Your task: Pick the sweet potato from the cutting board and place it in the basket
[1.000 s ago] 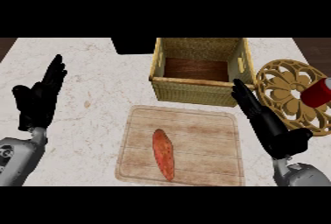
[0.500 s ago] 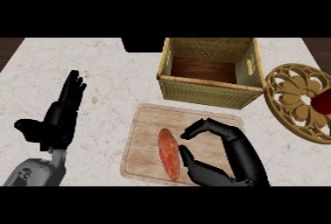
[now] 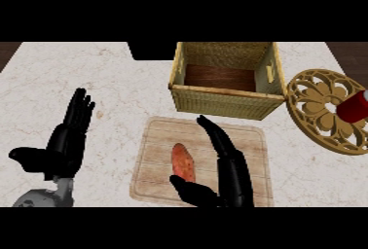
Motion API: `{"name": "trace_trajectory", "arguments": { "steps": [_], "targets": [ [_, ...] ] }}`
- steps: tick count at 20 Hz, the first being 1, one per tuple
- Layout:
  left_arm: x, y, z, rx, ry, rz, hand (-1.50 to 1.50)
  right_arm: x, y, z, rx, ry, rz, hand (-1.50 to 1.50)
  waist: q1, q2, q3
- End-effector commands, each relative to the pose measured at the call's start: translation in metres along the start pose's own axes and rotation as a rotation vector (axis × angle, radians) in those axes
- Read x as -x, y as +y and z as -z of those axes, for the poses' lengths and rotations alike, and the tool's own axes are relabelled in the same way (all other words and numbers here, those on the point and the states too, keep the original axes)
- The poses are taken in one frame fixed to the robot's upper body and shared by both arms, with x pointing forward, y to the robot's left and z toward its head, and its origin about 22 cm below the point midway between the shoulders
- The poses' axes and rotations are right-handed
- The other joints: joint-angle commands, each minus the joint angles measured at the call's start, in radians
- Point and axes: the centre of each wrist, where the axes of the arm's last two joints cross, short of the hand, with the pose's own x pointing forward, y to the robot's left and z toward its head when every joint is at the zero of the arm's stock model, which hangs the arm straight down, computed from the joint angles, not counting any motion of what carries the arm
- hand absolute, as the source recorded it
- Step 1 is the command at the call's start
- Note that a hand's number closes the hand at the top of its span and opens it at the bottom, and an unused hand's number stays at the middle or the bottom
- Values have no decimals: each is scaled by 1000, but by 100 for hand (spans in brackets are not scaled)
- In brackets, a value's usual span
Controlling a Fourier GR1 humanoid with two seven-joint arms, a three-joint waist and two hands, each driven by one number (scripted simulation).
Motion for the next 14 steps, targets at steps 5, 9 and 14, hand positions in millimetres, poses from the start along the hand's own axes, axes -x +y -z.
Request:
{"name": "trace_trajectory", "arguments": {
  "steps": [5,9,14],
  "targets": [
    [5,12,-8,-40,11,8,0,5,-23,16,31,257,-487,-150,-20,-9,-6],
    [11,-3,-12,-21,-3,-10,0,-34,-21,13,-102,340,-613,-150,-5,2,-2],
    [9,-5,-16,15,-2,-14,0,-88,-12,-1,-248,393,-615,-150,22,8,3]
  ]
}}
